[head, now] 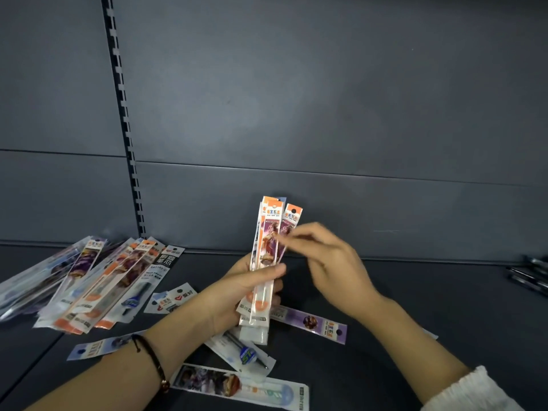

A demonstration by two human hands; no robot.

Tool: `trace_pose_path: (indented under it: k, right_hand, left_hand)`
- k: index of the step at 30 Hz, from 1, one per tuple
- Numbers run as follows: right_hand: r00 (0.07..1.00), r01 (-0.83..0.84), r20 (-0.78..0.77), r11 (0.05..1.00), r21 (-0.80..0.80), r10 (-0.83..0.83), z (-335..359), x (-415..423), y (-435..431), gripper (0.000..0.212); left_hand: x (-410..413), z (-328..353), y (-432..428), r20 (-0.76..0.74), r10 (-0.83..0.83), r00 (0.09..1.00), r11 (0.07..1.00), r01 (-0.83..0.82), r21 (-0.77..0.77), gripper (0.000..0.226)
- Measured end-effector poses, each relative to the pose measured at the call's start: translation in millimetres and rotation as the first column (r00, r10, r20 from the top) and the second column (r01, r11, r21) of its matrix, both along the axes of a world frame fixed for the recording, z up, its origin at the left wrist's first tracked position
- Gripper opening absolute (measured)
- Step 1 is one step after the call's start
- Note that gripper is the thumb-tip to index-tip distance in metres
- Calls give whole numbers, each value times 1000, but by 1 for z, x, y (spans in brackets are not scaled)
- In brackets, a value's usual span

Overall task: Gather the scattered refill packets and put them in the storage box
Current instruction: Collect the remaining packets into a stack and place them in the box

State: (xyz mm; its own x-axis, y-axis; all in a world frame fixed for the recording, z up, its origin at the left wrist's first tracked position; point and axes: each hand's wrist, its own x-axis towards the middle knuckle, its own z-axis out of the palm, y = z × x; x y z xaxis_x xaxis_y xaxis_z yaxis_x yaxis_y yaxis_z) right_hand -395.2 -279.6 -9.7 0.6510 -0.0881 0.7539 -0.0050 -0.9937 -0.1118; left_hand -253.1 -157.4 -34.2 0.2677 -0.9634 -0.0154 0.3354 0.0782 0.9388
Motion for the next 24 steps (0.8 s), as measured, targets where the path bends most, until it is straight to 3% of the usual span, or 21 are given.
trace_pose_path:
  k: [3,4,6,8,11,19,21,24]
  right_hand:
    - [975,210,15,949,234,-220,16,-17,-24,52]
    - [929,369,-94,894,253,-357,19,-24,-35,46]
    - [728,654,-443,723,223,-522,17,-39,-54,33]
    - [528,780,-713,595,194,-461,12,-47,-61,38]
    - [462,803,-810,559,208,-361,12,-48,-58,46]
    - [571,745,-765,580,330,-298,10,-38,-48,18]
    - [701,665,-673,559,496,-237,12,-38,-48,14]
    - [951,303,-308,311,901,-34,20,-37,-43,11]
  left_hand:
    - [-3,4,-1,-118,-94,989,994,87,-64,24]
    - [-1,3,-1,-129,-108,986,992,99,-78,23]
    - [-1,4,-1,-114,-114,987,991,104,-88,20]
    - [2,1,-1,-99,-95,991,993,86,-83,19]
    - [4,0,-2,-140,-100,985,992,88,-90,20]
    - [-1,2,-2,-194,-86,977,994,70,-88,12]
    - [0,1,-3,-220,-86,972,993,67,-95,21]
    - [-1,2,-3,-232,-57,971,995,37,-87,28]
